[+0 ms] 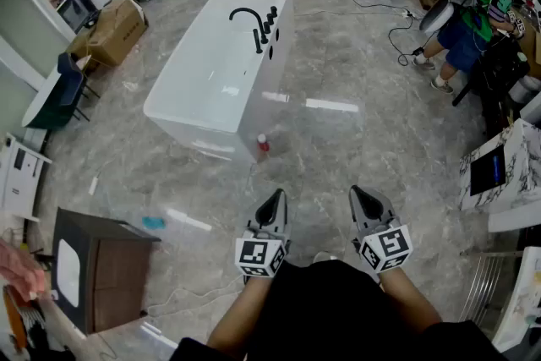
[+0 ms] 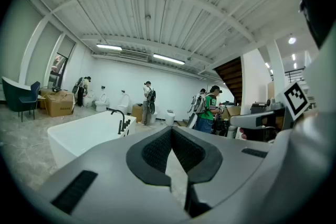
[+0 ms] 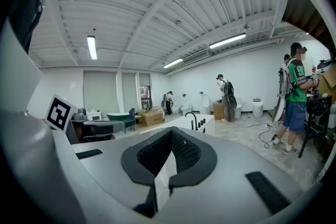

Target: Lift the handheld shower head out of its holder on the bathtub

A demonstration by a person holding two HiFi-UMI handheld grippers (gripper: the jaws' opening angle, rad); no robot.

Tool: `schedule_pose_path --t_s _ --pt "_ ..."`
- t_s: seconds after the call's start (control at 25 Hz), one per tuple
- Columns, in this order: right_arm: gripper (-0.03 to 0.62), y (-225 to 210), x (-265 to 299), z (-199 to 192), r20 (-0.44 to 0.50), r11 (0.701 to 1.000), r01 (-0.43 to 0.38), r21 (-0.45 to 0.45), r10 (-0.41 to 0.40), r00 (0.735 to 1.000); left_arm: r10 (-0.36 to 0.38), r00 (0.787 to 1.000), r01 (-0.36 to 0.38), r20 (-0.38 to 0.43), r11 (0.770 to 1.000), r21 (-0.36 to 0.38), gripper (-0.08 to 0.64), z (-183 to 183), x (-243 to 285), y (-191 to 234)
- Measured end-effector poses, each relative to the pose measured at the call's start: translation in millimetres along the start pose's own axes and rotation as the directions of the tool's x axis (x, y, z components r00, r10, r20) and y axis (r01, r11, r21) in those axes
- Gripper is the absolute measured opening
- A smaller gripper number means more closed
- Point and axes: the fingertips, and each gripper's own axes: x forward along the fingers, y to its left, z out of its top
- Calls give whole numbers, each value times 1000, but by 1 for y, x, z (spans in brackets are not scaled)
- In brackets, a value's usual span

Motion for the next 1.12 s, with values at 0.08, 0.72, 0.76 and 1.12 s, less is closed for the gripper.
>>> schedule_pose_path --t_s 0.08,0.72,0.76,1.12 --pt "-11 -2 -3 -1 -4 1000 9 -2 -9 1000 -5 1000 5 -1 1000 2 2 -2 0 -3" --pt "-9 -12 -16 -7 -10 999 40 8 -40 999 4 1000 -4 6 1000 9 2 -4 -16 -2" --pt "-9 -11 -16 -8 -13 999 30 11 -30 999 7 1000 -7 6 1000 9 2 -4 -16 -2" --pt "39 -14 -16 -17 -44 1000 7 26 -6 999 -18 999 20 37 999 -43 38 -3 -23 -1"
